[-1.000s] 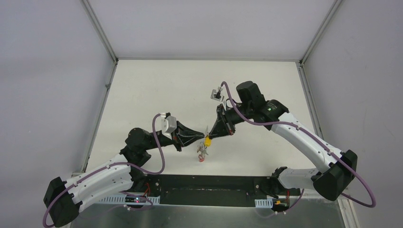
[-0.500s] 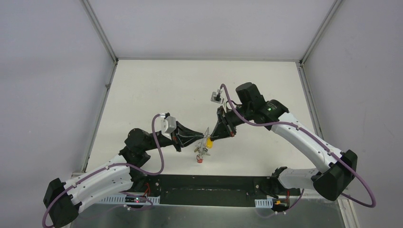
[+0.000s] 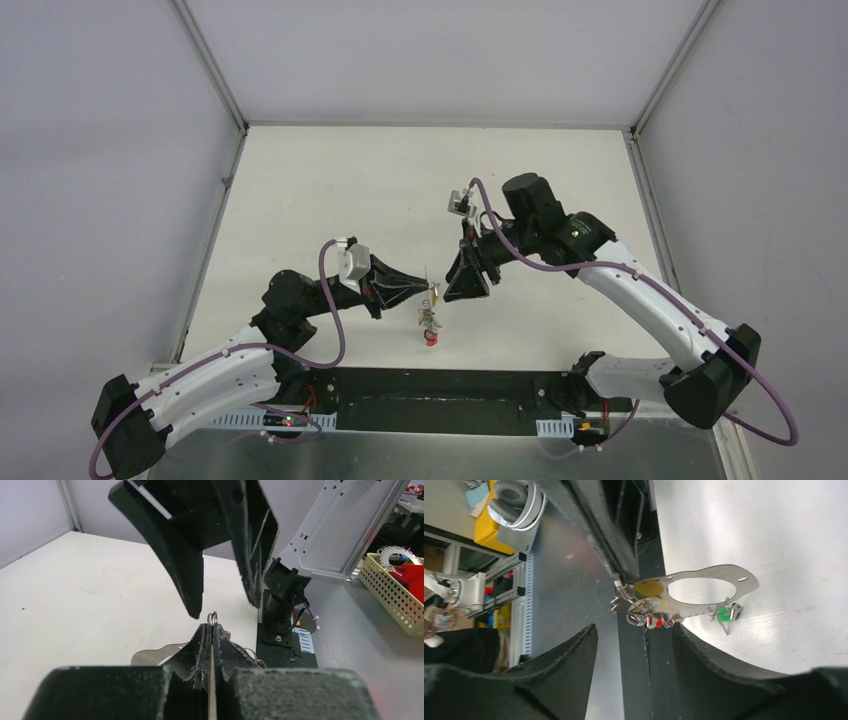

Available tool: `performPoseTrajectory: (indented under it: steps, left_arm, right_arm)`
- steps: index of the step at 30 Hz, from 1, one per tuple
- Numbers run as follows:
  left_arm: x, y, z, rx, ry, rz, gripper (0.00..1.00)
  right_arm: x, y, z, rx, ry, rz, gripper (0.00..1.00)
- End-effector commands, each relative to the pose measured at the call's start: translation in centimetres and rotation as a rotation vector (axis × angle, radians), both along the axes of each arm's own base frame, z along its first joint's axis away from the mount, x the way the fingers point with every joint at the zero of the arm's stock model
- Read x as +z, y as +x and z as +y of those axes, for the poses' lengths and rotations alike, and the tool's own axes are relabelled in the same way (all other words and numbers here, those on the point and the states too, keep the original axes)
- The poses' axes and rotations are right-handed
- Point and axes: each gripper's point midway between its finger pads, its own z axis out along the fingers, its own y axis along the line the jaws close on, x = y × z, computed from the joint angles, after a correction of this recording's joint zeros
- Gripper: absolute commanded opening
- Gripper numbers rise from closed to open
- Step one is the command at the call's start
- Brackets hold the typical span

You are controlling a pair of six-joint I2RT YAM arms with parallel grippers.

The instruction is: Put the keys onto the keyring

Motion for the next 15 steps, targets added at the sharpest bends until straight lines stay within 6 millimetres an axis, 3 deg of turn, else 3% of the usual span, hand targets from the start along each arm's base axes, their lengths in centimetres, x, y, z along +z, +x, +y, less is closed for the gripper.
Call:
performPoseTrajectory:
  steps: [1, 2, 4, 6, 7, 8, 15]
  left_arm:
    - [3.3, -0.5, 0.3, -0.004, -0.087, -0.078, 0.0]
    - [3.4, -0.6, 0.3, -0.007, -0.087, -0.078, 0.0]
    - [3.4, -0.6, 0.3, -0.009, -0.087, -0.079, 0.0]
    - [3.5, -0.6, 0.3, -0.011, -0.087, -0.08, 0.0]
    - [3.4, -0.7, 0.3, -0.013, -0.086, -0.08, 0.0]
    - [3.5, -0.7, 0.3, -0.013, -0.088, -0.081, 0.0]
    - [3.6, -0.7, 0.2, -0.022, -0.088, -0.075, 0.0]
  right_arm:
    - [4.7, -0.1, 0.1, -0.003, 0.179, -0.189, 0.61]
    - [5.3, -0.1, 0.2, -0.004, 0.21, -0.21, 0.61]
    - [6.3, -0.2, 0.4, 0.0, 0.263, -0.246, 0.51]
    - [7.0, 0.2, 0.7, 0.001, 0.302, -0.29, 0.51]
    - [7.4, -0.3, 0.8, 0.007, 0.318, -0.239, 0.43]
    - [7.6, -0.4, 1.0, 0.009, 0.325, -0.22, 0.42]
    - [6.6, 0.3, 2.4, 0.016, 0.295, -0.103, 0.35]
